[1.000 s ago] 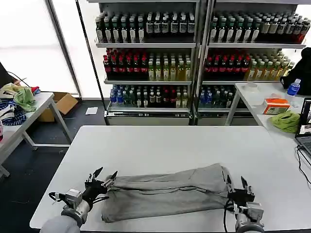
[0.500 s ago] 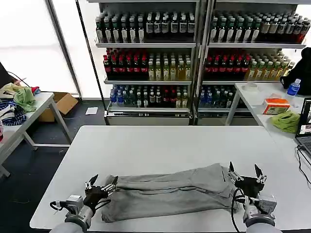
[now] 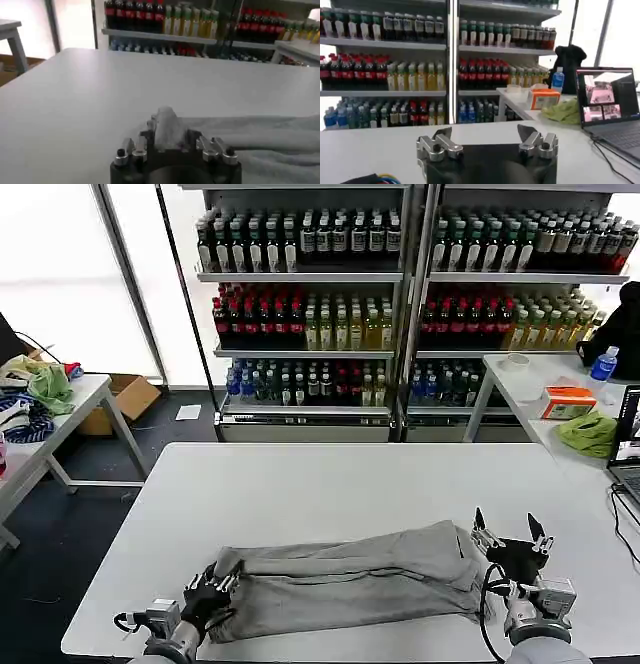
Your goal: Fold and organize the clothes.
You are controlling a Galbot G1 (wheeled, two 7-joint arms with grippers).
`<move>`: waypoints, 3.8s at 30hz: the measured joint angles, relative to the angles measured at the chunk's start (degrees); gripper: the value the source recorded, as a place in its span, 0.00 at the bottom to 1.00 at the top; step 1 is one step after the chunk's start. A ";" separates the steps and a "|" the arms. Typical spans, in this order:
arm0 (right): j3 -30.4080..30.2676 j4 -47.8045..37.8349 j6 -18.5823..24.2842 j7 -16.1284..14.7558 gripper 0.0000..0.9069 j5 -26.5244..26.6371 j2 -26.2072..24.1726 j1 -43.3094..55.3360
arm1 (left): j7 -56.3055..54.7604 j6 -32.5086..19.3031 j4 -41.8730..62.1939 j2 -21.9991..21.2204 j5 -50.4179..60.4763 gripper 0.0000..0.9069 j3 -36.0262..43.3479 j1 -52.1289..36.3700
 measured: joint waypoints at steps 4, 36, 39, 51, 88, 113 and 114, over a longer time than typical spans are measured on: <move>0.18 0.00 -0.38 -0.08 1.00 0.33 -0.27 0.51 | 0.71 -0.24 0.47 -0.12 0.68 0.01 0.02 0.41; 0.72 -0.13 -2.02 0.26 1.00 3.05 -1.37 3.47 | 8.41 -4.78 11.62 17.31 -3.45 0.00 -21.40 -4.10; 0.72 0.10 -2.02 0.26 1.00 3.12 -1.25 3.27 | 9.08 -5.17 16.16 22.32 -4.42 0.00 -25.05 -5.25; 1.67 1.32 -1.80 0.99 1.00 3.14 -0.52 1.58 | 9.60 -4.44 21.66 30.33 -4.73 0.00 -29.45 -6.98; 1.51 2.05 0.38 1.34 1.00 -0.82 3.23 -5.46 | 2.46 4.83 1.08 12.13 5.32 0.00 6.16 -13.52; -0.58 0.86 -0.08 1.48 1.00 -1.52 2.55 -4.08 | 1.39 -0.02 -1.42 9.72 -14.53 1.00 6.02 -15.84; -0.73 0.68 -0.09 1.51 1.00 -1.45 2.42 -3.85 | 0.58 0.13 -2.20 10.06 -16.98 1.00 4.99 -15.75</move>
